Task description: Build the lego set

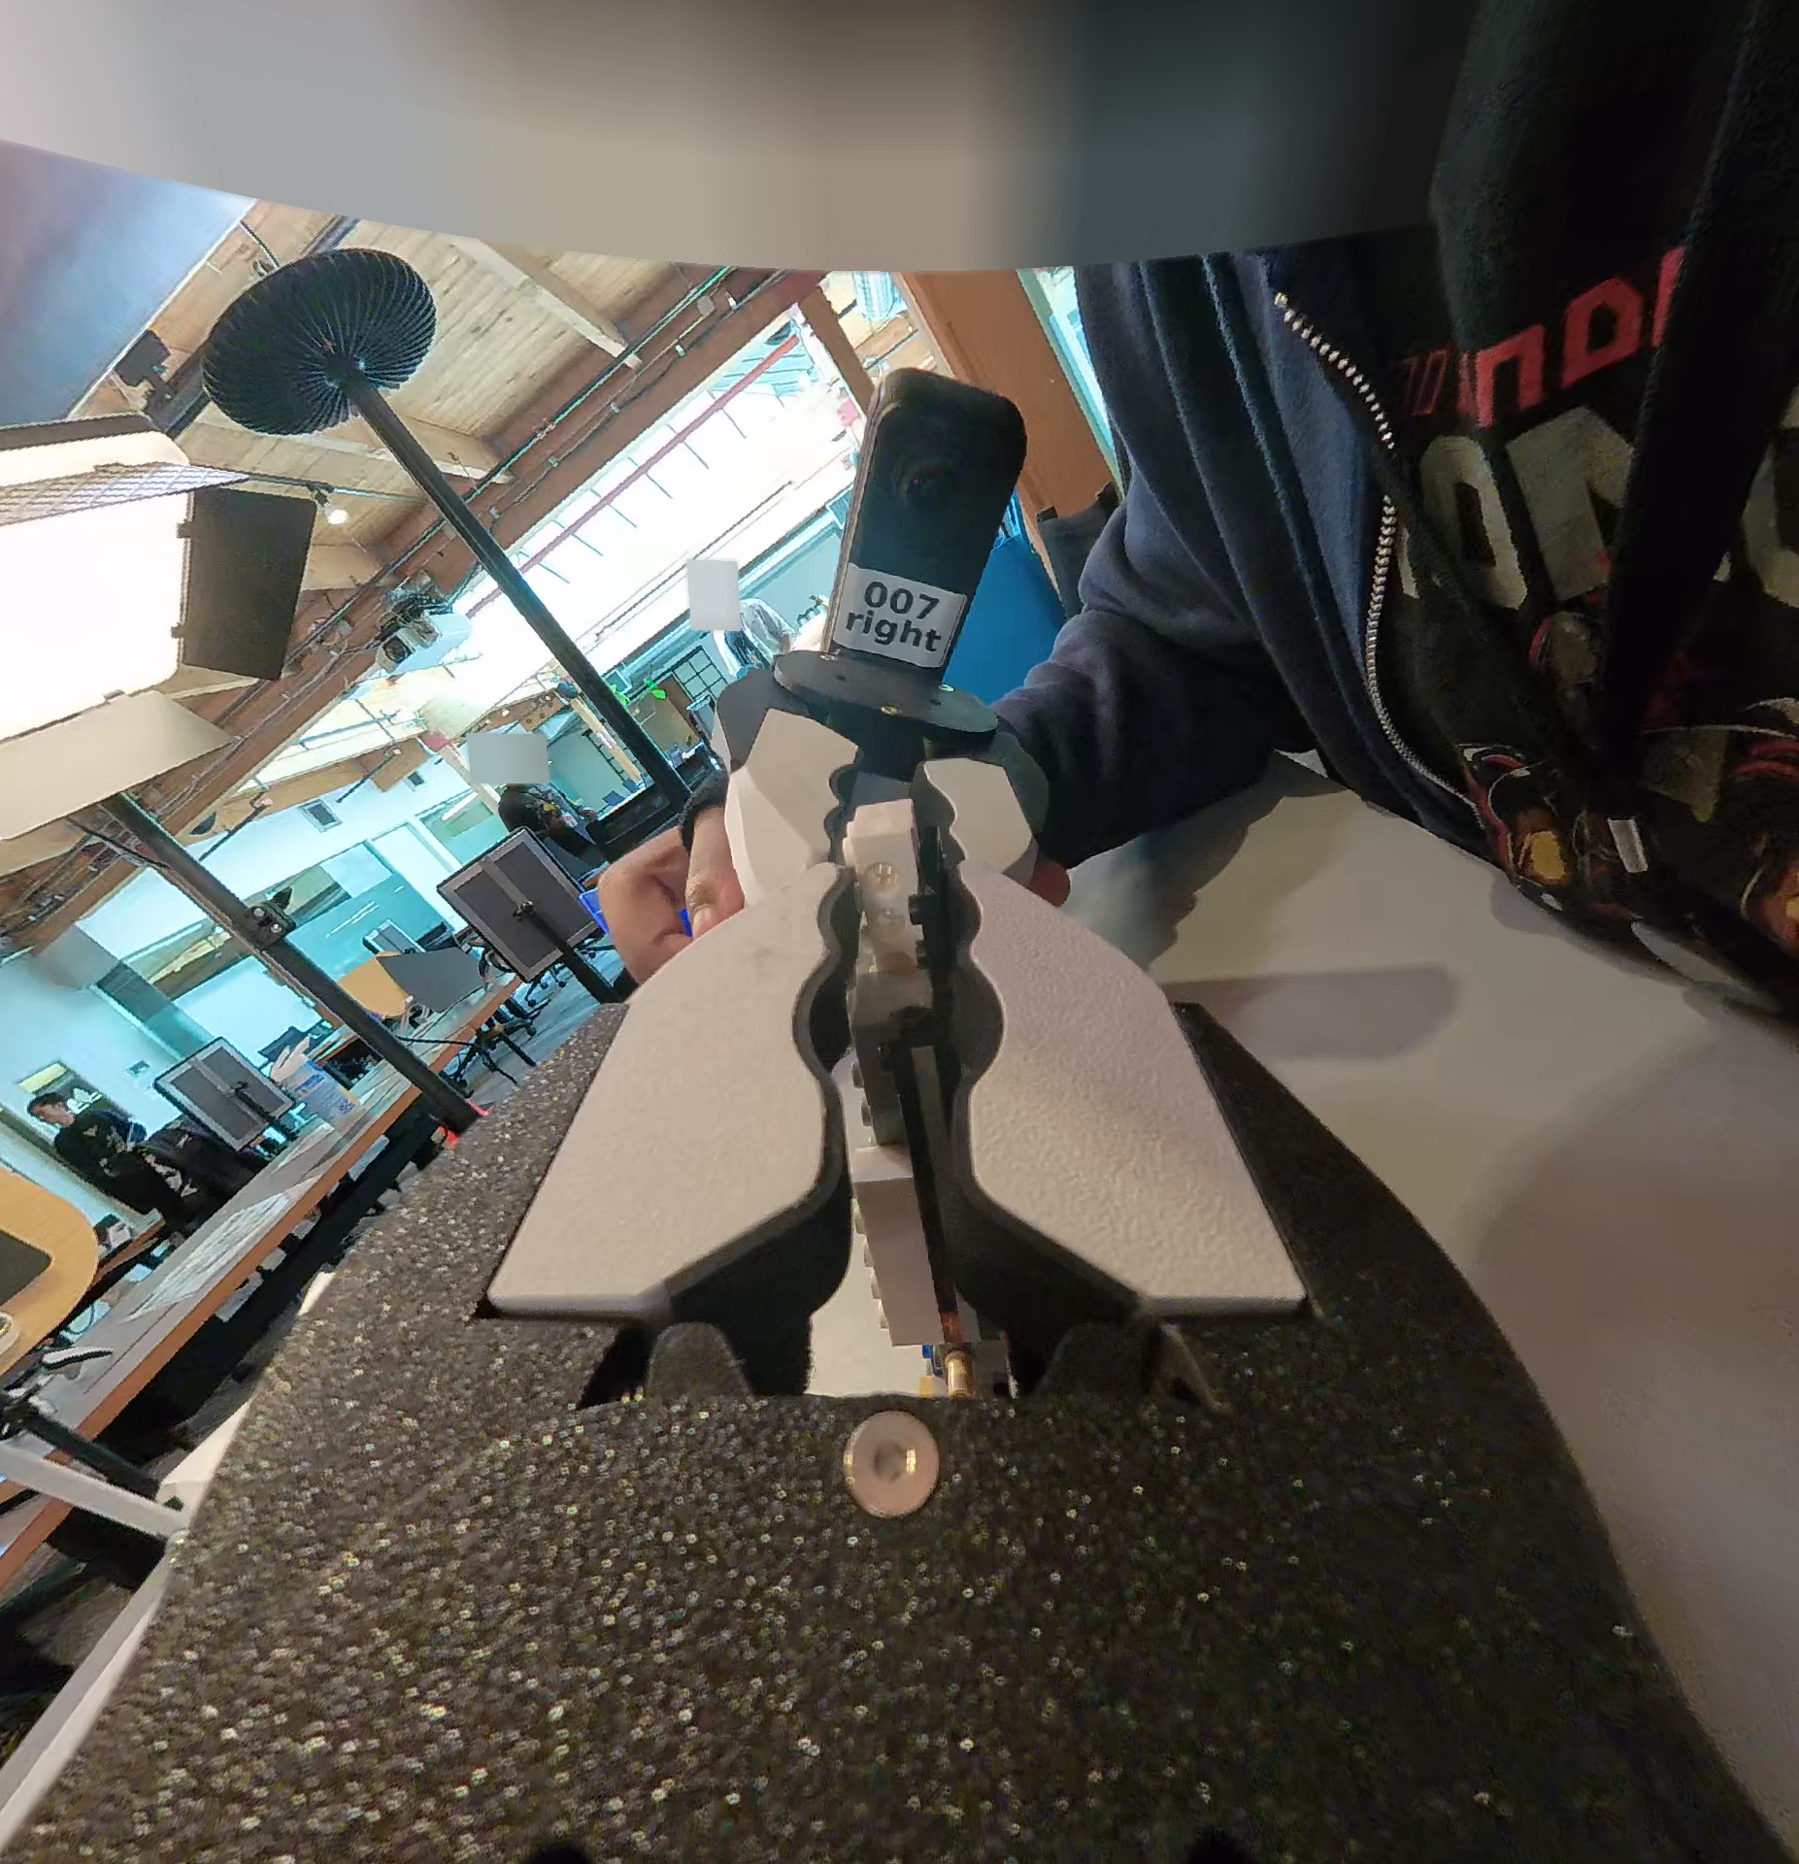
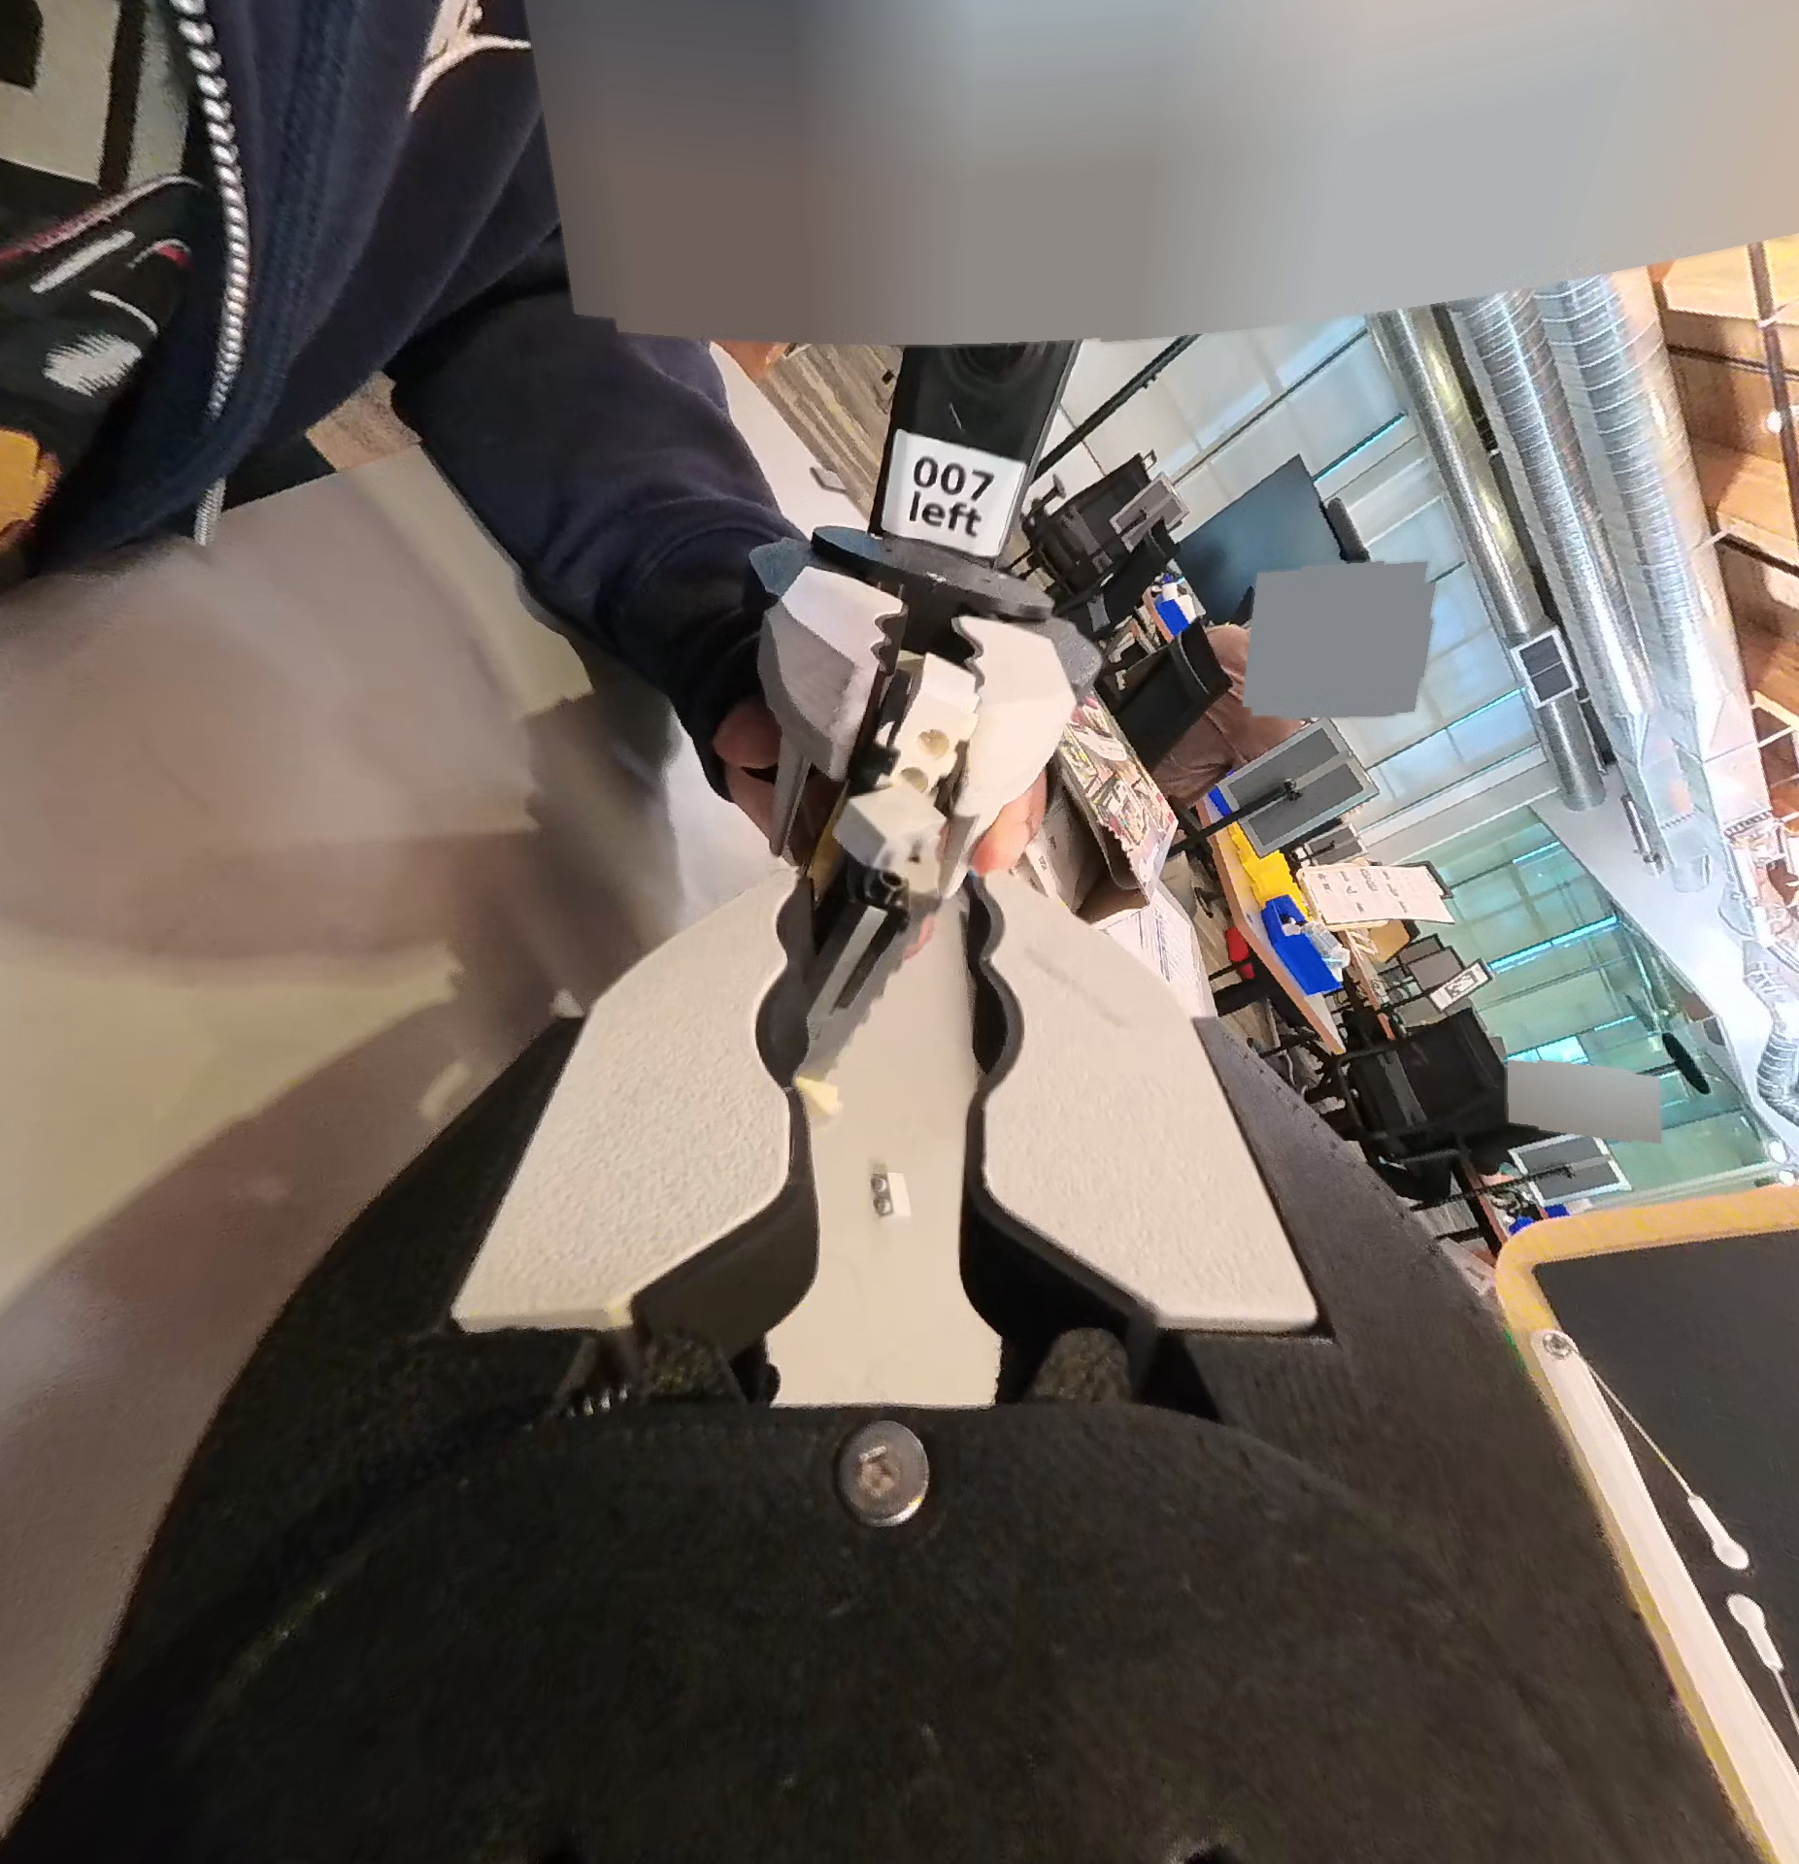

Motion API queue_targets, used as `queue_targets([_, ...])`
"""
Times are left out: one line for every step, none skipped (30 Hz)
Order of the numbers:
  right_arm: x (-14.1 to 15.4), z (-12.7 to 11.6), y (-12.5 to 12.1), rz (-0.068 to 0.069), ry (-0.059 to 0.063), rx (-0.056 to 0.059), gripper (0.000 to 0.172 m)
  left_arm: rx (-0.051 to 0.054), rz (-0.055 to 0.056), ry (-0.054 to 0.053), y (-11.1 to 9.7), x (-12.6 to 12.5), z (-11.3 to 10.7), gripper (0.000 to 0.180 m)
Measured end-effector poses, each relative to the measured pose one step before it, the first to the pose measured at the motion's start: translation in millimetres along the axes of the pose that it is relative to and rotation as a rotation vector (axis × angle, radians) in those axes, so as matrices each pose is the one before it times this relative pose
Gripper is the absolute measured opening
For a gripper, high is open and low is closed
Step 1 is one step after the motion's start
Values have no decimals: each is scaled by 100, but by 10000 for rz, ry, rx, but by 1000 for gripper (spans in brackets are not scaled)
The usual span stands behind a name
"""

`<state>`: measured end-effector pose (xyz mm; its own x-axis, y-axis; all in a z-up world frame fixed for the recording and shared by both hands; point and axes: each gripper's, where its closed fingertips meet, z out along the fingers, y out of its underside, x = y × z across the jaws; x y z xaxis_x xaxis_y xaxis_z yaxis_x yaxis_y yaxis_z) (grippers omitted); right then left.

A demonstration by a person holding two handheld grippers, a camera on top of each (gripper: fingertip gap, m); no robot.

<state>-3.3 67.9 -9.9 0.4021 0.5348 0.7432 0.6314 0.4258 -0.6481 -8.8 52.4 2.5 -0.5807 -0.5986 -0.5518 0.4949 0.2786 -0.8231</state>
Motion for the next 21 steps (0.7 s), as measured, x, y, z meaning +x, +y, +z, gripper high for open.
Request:
queue_targets([43,-58,43,-65,92,-28,29,-23,51,-20,-20,15,-2,16])
queue_targets([10,-59,19,-85,85,-20,29,-30,42,-19,4,5,12,16])
queue_targets([-31,-33,33,-76,69,-25,29,-25,32,2,2,33,22,16])
queue_targets([-44,-23,8,-80,69,-10,29,-22,29,4,12,55,28,16])
queue_targets([-59,-15,8,-91,63,-1,29,-8,18,7,4,49,30,16])
queue_targets([-42,1,39,-71,66,-33,29,-6,1,5,-6,29,12,16])
queue_targets([-8,-14,61,-70,93,-36,29,3,15,-10,-28,11,5,16])
queue_targets([-8,-16,56,-62,94,-28,30,13,11,-13,-60,-2,1,16])
queue_targets([-1,-29,78,-25,88,-27,30,5,17,-15,-60,-7,4,16])
queue_targets([5,-25,109,16,77,-41,31,8,25,-17,-64,2,5,16])
queue_targets([39,0,138,25,80,-56,33,8,11,-4,-59,22,12,16])
queue_targets([38,-6,69,47,64,-27,34,-15,24,-10,-5,12,13,16])
queue_targets([32,-5,21,61,32,-8,35,-14,30,-3,-2,28,20,15])
queue_targets([3,21,26,65,0,-28,35,-11,9,-13,-2,-1,-6,15])
queue_targets([-24,16,8,65,-23,-22,34,-7,7,-9,-5,-16,-10,15])
queue_targets([-55,17,21,66,-34,-23,33,-14,3,-18,11,-31,-9,15])
queue_targets([-73,24,43,31,-42,-36,31,-20,13,-25,15,-24,-6,16])
queue_targets([-82,29,51,-8,-25,-40,29,-30,47,-25,22,-19,1,15])
queue_targets([-51,24,32,-24,4,-42,28,-56,62,-9,50,20,10,15])
queue_targets([-80,31,28,-26,-29,-41,28,-59,77,-10,42,26,15,16])
queue_targets([-87,35,39,-22,-36,-47,28,-68,81,-1,59,47,29,16])
